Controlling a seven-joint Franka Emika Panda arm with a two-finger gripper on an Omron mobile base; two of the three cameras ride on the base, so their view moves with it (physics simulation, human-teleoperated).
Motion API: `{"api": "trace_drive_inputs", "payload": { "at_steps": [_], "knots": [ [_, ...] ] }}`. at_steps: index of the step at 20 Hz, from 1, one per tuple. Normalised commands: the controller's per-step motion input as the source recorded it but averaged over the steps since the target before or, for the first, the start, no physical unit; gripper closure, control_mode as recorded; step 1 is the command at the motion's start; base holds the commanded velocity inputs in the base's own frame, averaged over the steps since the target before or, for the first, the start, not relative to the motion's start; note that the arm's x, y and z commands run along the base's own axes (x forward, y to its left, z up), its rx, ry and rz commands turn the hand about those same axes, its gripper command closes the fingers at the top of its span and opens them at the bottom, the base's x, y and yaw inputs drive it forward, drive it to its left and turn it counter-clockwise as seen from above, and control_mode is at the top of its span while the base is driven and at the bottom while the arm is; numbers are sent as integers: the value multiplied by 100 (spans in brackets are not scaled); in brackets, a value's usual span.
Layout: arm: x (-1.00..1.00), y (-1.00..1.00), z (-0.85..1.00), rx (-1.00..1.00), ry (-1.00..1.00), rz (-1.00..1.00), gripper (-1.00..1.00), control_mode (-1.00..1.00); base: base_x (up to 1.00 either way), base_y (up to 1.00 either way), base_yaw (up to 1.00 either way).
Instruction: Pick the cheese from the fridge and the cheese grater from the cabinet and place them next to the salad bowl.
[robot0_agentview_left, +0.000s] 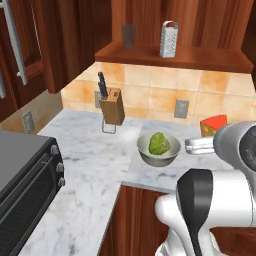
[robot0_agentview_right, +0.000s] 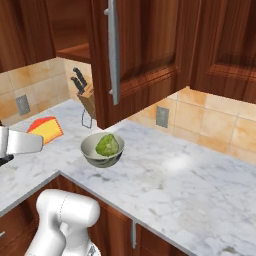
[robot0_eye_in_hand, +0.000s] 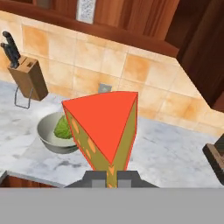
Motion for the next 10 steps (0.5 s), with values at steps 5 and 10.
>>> {"api": "trace_drive_inputs", "payload": {
  "at_steps": [5, 10],
  "knots": [
    [-3, -35, -8, 8, 19, -1, 100, -100, 0, 0, 0],
    [-6, -44, -37, 2, 19, 0, 100, -100, 0, 0, 0]
  ]
}}
